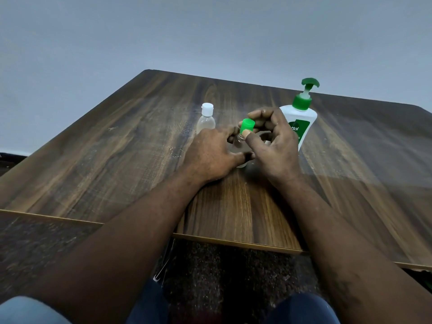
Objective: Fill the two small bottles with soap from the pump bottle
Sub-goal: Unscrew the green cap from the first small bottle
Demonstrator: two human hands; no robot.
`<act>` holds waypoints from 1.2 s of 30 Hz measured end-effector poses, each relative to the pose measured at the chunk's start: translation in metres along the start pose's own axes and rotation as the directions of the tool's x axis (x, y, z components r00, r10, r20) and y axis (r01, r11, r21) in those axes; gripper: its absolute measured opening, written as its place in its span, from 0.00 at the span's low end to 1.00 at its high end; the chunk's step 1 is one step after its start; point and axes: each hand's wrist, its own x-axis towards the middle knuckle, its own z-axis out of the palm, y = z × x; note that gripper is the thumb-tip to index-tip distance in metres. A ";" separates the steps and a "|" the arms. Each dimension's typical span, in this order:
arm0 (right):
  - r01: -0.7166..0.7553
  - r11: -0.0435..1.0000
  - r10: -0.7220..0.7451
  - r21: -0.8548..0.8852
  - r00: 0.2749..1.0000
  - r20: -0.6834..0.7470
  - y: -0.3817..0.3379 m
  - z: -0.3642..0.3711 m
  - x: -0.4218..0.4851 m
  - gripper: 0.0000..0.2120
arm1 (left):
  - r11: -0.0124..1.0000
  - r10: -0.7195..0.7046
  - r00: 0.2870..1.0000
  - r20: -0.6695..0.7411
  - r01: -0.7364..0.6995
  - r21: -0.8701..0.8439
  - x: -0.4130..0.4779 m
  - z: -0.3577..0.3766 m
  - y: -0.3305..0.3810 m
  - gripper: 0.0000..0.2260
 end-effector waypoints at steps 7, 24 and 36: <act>-0.010 1.000 0.010 0.000 0.999 -0.037 -0.001 0.005 0.001 0.17 | 1.000 -0.005 1.000 -0.023 0.005 0.023 0.000 0.001 -0.001 0.22; -0.038 0.986 0.011 -0.163 0.986 -0.164 0.009 0.003 0.004 0.12 | 0.997 -0.075 0.978 -0.196 0.072 -0.018 -0.006 -0.009 0.004 0.22; 0.021 0.902 0.016 -0.432 0.996 0.082 0.016 0.014 0.006 0.07 | 0.996 -0.003 0.931 -0.364 -0.029 -0.084 -0.007 -0.010 0.003 0.19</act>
